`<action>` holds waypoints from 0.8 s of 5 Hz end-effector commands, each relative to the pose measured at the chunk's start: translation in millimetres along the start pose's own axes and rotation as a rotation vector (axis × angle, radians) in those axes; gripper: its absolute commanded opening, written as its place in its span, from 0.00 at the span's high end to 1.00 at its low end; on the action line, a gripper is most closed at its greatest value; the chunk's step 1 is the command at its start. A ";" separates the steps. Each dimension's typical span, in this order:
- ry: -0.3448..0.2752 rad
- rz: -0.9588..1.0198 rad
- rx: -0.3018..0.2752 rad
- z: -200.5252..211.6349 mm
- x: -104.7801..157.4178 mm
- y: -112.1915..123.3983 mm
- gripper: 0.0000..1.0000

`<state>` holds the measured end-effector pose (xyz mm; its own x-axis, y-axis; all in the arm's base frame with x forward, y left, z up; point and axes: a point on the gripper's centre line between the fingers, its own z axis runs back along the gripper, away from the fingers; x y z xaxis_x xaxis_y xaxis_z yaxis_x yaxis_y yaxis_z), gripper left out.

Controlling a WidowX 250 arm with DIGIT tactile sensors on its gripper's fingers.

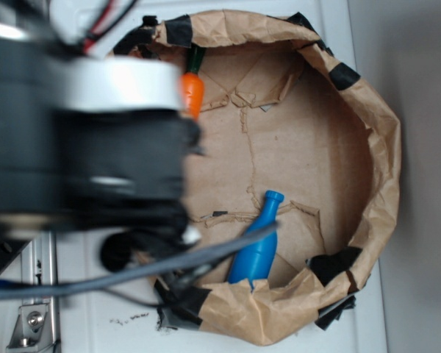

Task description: Grab the carrot.

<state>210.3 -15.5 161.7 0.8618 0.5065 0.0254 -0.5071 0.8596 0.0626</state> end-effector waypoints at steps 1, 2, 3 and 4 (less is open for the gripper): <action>-0.049 0.286 0.111 -65.9 44.4 23.0 0.00; -0.044 0.284 0.173 -96.9 41.0 39.5 0.00; -0.024 0.279 0.213 -119.8 33.3 67.5 0.00; -0.024 0.279 0.213 -119.8 33.3 67.5 0.00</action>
<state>208.1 47.5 42.0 0.7190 0.6905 0.0788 -0.6820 0.6792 0.2712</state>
